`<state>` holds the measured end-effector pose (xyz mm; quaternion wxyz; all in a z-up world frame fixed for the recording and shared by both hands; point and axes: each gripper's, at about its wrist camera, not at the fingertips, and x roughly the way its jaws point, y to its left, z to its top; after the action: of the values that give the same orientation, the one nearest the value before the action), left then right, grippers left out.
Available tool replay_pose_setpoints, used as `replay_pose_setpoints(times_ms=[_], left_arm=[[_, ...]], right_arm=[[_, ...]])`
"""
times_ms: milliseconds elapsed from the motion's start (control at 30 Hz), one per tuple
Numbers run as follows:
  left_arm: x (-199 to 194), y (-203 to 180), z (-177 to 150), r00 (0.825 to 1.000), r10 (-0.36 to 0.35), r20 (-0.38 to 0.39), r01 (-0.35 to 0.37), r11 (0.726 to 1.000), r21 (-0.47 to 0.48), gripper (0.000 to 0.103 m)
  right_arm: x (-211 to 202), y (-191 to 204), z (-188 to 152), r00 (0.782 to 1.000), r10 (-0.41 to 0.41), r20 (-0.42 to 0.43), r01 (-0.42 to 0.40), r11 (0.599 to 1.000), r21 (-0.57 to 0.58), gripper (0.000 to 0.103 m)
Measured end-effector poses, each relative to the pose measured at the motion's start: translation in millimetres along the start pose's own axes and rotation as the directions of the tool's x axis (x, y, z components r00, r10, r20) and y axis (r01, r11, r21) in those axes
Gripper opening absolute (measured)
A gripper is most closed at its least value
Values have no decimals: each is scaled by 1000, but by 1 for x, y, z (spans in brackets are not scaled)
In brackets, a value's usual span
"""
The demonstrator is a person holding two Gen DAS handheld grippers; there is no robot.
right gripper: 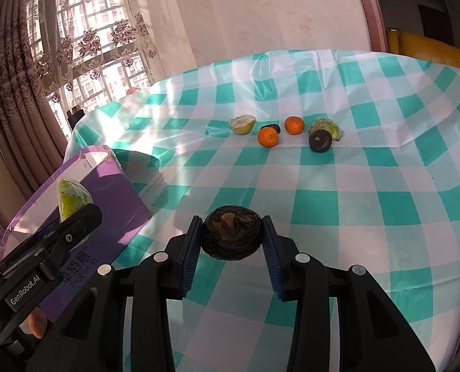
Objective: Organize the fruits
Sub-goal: 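Carry the wrapped green half and the dark brown fruit over the white box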
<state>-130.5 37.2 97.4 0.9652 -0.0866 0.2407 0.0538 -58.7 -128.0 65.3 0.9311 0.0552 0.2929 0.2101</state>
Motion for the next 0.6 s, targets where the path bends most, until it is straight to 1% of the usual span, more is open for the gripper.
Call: replay_pose_setpoints(times_ms=[133,267,400,600], left_arm=[[-25,4,17,998,44,46,-46,998,36,55],[-43,14,29,994,94,61,-98,993,71,56],[-53,37,40,992,122,18,-123,989,86,56],[-69,83,49,973,229,-23,-226,969,95,56]], right_arm=[[-11,30,8,999,41,27,-39,997,-64,39],[-14,59,10,997,80,23,-76,989,-126,39],[-13,88,10,994,109,9,-106,975,-194,39],[-13,131,12,985,173,-8,-169,952,-257,39]])
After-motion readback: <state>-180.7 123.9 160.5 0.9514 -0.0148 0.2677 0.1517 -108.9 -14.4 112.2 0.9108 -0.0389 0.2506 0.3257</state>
